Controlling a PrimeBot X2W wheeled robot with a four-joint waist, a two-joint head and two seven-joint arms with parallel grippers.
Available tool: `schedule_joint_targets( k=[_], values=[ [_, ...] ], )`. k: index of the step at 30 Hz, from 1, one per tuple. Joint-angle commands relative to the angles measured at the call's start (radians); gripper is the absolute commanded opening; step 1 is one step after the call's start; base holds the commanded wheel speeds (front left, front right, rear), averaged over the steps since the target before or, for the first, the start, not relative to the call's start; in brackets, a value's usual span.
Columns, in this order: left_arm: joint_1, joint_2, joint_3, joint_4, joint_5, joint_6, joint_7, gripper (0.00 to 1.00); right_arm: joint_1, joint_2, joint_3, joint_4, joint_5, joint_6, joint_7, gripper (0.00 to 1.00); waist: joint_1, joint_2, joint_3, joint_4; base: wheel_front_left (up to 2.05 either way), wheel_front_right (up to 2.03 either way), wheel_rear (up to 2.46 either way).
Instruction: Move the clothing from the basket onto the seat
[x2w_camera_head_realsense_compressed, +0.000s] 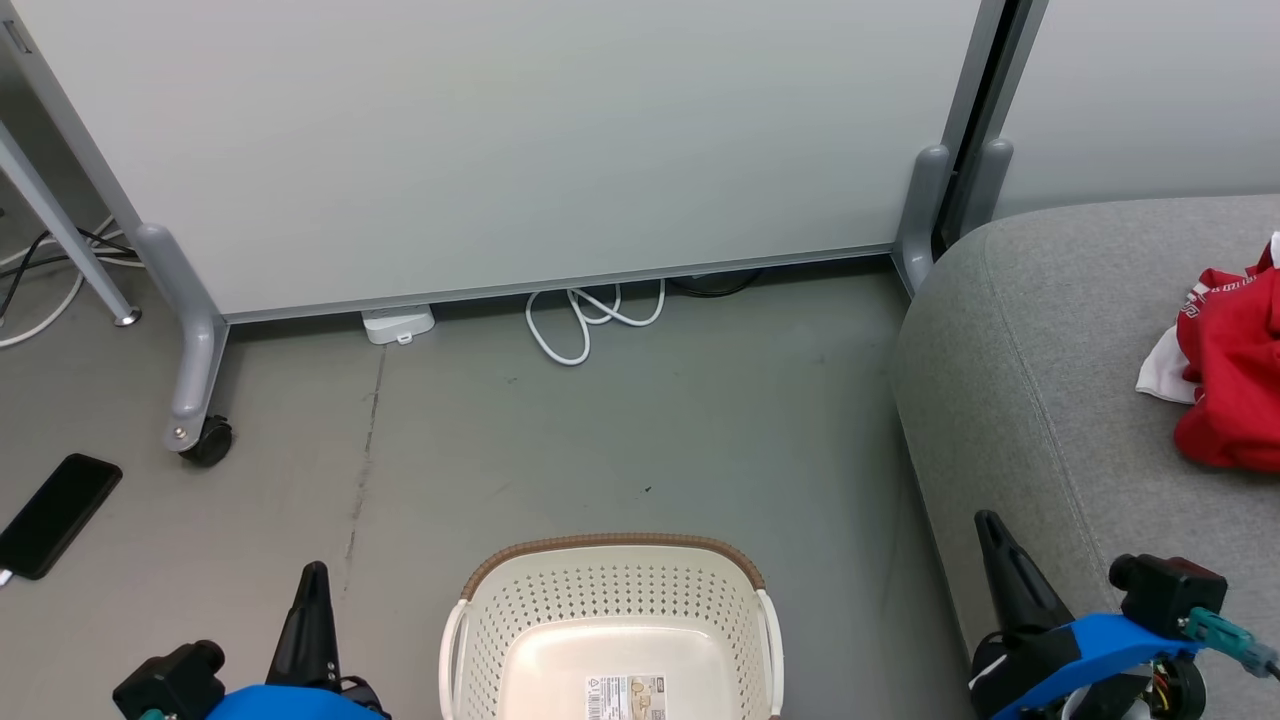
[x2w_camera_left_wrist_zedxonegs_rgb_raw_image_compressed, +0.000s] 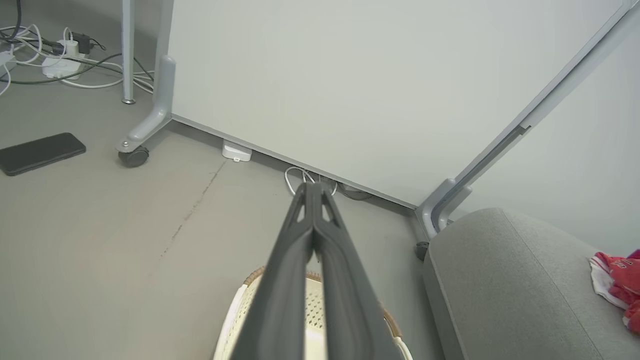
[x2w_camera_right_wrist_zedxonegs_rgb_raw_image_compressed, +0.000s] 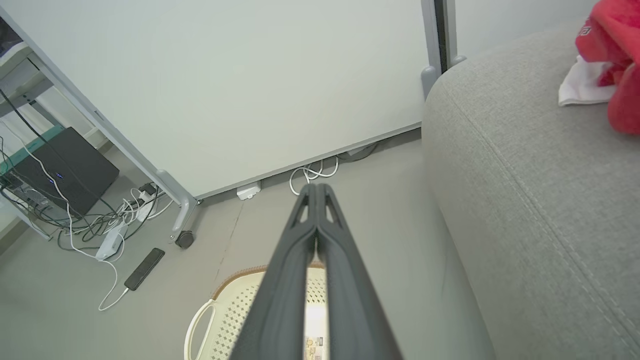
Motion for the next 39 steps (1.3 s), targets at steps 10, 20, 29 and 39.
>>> schedule_joint_targets(
  k=[10, 20, 29, 39],
  values=[
    [-0.045, -0.002, 0.024, -0.031, -0.157, -0.001, 0.041, 0.0, -0.027, 0.0, -0.018, -0.023, 0.179, 0.0, 0.024, 0.0, -0.0001, -0.0001, -0.002, -0.001, 0.0, 0.0, 0.0],
    [-0.059, -0.007, 0.04, -0.044, -0.29, -0.001, 0.079, 0.0, -0.033, 0.0, -0.032, -0.027, 0.329, 0.0, 0.046, 0.0, -0.0001, -0.0001, -0.003, -0.002, 0.0, 0.0, 0.0],
    [-0.07, -0.011, 0.054, -0.053, -0.398, -0.001, 0.109, 0.0, -0.037, 0.0, -0.044, -0.03, 0.45, 0.0, 0.064, 0.0, -0.0001, -0.0001, -0.005, -0.004, 0.0, 0.0, 0.0],
    [-0.08, -0.015, 0.067, -0.063, -0.507, -0.002, 0.14, 0.0, -0.042, 0.0, -0.055, -0.033, 0.574, 0.0, 0.082, 0.0, -0.0001, -0.0001, -0.007, -0.005, 0.0, 0.0, 0.0]
  ],
)
